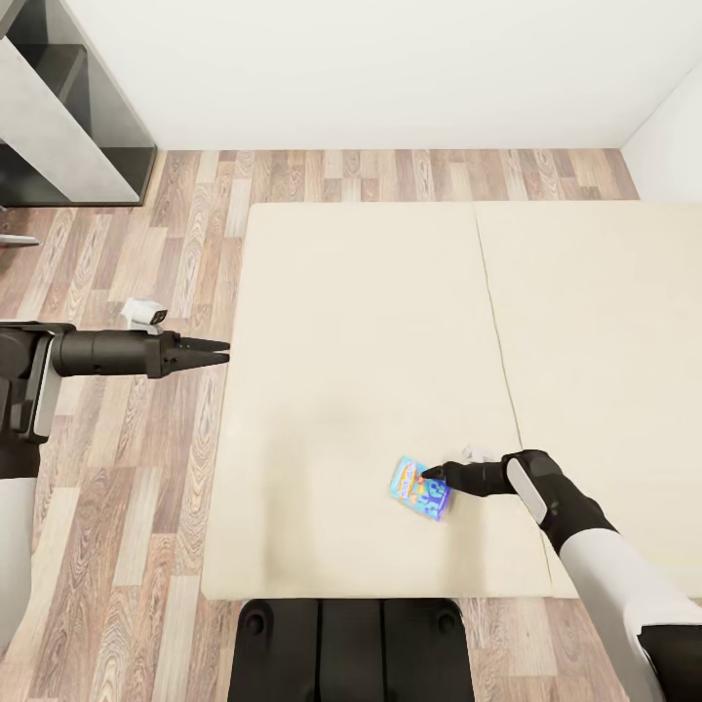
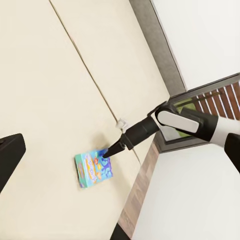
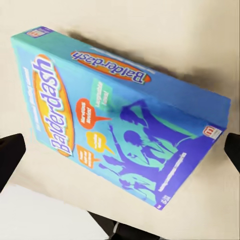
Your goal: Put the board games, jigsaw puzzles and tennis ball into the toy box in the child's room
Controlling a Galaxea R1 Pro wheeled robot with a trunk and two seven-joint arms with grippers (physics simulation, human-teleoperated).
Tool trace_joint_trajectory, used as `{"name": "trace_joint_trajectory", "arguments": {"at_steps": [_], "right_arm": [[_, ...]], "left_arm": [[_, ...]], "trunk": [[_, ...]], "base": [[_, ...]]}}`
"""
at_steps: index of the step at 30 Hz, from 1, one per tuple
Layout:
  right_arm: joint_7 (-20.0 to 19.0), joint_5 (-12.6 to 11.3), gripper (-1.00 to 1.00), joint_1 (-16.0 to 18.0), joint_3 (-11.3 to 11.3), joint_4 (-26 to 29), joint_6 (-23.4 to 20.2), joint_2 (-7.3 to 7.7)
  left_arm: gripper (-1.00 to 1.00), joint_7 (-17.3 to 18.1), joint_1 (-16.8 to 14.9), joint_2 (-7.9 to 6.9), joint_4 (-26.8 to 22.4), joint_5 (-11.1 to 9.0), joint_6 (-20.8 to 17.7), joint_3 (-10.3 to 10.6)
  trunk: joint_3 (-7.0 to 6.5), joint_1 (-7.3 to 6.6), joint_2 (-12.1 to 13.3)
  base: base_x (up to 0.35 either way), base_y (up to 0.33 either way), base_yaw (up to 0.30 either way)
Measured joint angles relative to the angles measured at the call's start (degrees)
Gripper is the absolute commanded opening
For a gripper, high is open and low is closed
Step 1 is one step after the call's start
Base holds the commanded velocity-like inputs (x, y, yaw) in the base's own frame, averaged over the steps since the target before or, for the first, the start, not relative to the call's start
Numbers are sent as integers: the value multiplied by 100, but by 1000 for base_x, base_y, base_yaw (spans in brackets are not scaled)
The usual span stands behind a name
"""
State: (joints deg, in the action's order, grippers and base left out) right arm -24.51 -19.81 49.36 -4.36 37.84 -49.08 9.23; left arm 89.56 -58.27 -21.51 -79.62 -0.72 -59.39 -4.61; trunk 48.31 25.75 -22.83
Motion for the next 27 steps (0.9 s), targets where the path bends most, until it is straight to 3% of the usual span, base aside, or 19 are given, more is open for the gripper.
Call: {"name": "trace_joint_trajectory", "arguments": {"at_steps": [27], "right_arm": [[-8,-16,100,1,5,8,-46,-71]], "left_arm": [[100,0,1,2,0,-4,0,33]], "trunk": [[0,0,0]], "base": [[0,0,0]]}}
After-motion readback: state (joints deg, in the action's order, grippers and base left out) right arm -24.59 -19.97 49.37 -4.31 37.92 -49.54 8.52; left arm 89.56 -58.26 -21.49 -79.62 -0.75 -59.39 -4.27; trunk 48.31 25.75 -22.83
